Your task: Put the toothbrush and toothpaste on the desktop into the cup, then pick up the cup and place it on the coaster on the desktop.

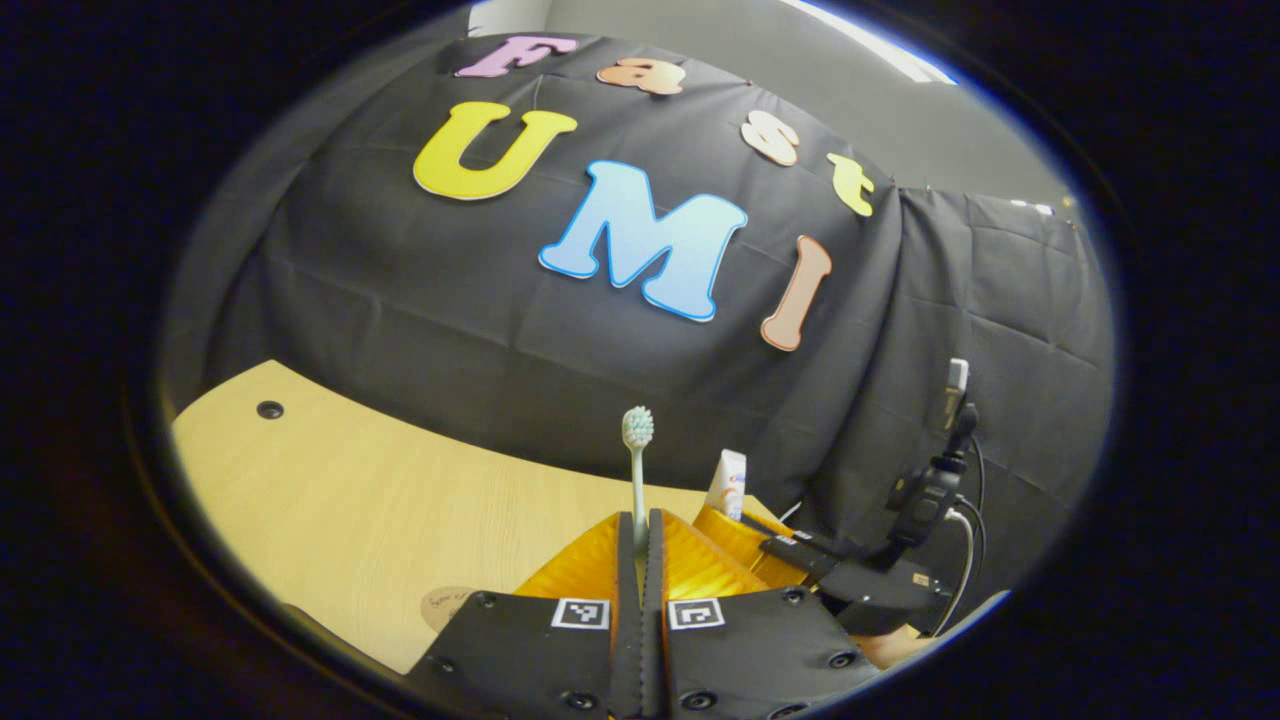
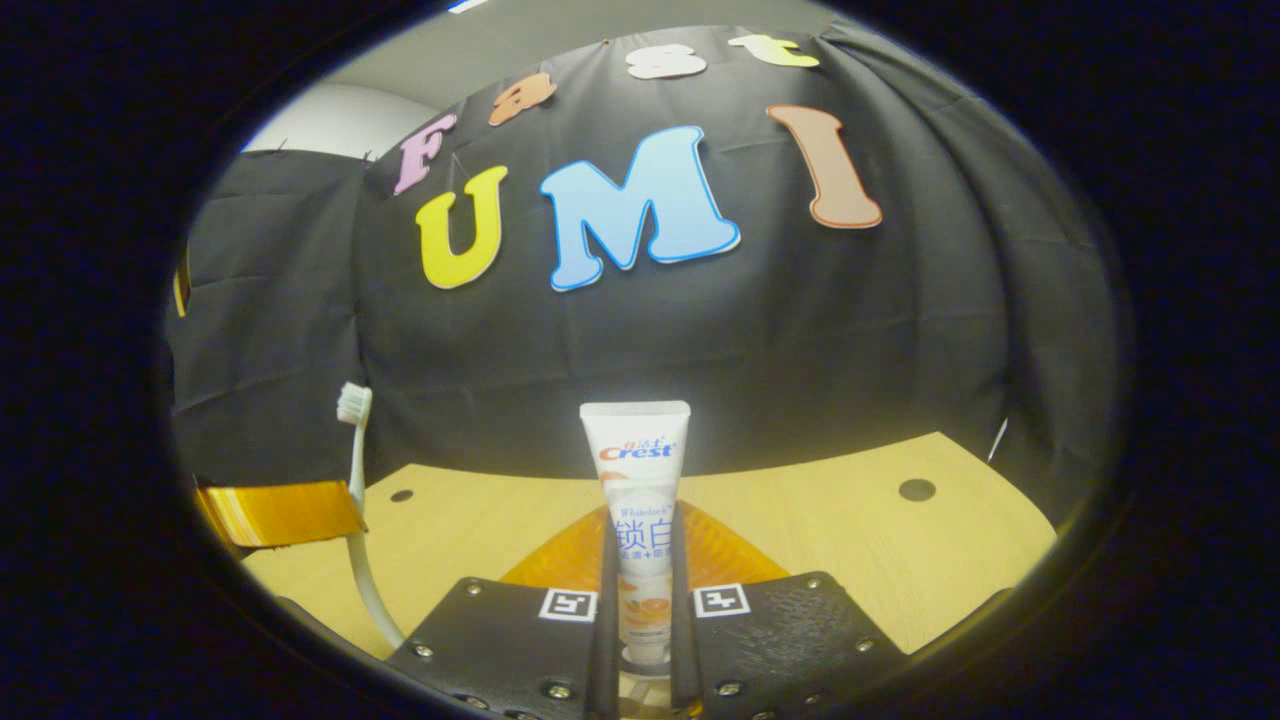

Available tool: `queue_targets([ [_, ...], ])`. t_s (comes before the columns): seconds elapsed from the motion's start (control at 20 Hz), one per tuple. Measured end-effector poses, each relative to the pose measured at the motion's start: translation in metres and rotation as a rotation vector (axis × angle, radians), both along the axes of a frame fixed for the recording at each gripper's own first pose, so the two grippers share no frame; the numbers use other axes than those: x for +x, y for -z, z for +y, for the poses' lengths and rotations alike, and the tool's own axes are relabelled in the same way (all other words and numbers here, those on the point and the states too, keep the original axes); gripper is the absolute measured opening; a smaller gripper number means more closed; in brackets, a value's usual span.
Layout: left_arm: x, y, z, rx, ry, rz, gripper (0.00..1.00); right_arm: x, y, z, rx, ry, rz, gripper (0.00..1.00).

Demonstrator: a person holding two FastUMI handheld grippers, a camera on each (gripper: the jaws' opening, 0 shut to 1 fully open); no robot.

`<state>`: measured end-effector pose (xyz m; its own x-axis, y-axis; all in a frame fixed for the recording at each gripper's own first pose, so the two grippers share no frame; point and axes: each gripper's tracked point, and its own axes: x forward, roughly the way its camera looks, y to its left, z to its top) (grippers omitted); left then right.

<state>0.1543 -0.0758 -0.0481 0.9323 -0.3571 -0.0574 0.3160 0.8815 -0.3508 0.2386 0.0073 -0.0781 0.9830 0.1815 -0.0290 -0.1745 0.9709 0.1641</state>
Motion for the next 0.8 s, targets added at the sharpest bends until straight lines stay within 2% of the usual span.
queue_targets([
  [0.2, 0.010, 0.004, -0.005, 0.005, 0.014, -0.003, 0.07, 0.000, 0.025, -0.001, -0.046, 0.000, 0.081, 0.23],
  [0.25, 0.013, 0.006, -0.008, 0.002, 0.021, -0.001, 0.07, 0.000, 0.029, -0.001, -0.056, 0.003, 0.091, 0.20],
  [0.3, 0.016, 0.008, -0.011, -0.001, 0.028, 0.003, 0.07, 0.001, 0.031, -0.002, -0.066, 0.003, 0.096, 0.26],
  [0.5, 0.026, 0.011, -0.023, -0.009, 0.050, 0.008, 0.07, -0.003, 0.040, -0.006, -0.089, 0.006, 0.131, 0.28],
  [0.55, 0.028, 0.012, -0.025, -0.009, 0.057, 0.009, 0.07, -0.004, 0.045, -0.005, -0.089, -0.002, 0.148, 0.28],
  [0.6, 0.030, 0.013, -0.028, -0.012, 0.062, 0.010, 0.07, -0.007, 0.048, -0.003, -0.093, -0.015, 0.163, 0.24],
  [0.65, 0.031, 0.014, -0.030, -0.012, 0.069, 0.012, 0.07, -0.008, 0.051, -0.002, -0.101, -0.020, 0.169, 0.31],
  [0.8, 0.037, 0.015, -0.033, -0.007, 0.077, 0.007, 0.07, -0.009, 0.052, -0.002, -0.127, -0.024, 0.166, 0.37],
])
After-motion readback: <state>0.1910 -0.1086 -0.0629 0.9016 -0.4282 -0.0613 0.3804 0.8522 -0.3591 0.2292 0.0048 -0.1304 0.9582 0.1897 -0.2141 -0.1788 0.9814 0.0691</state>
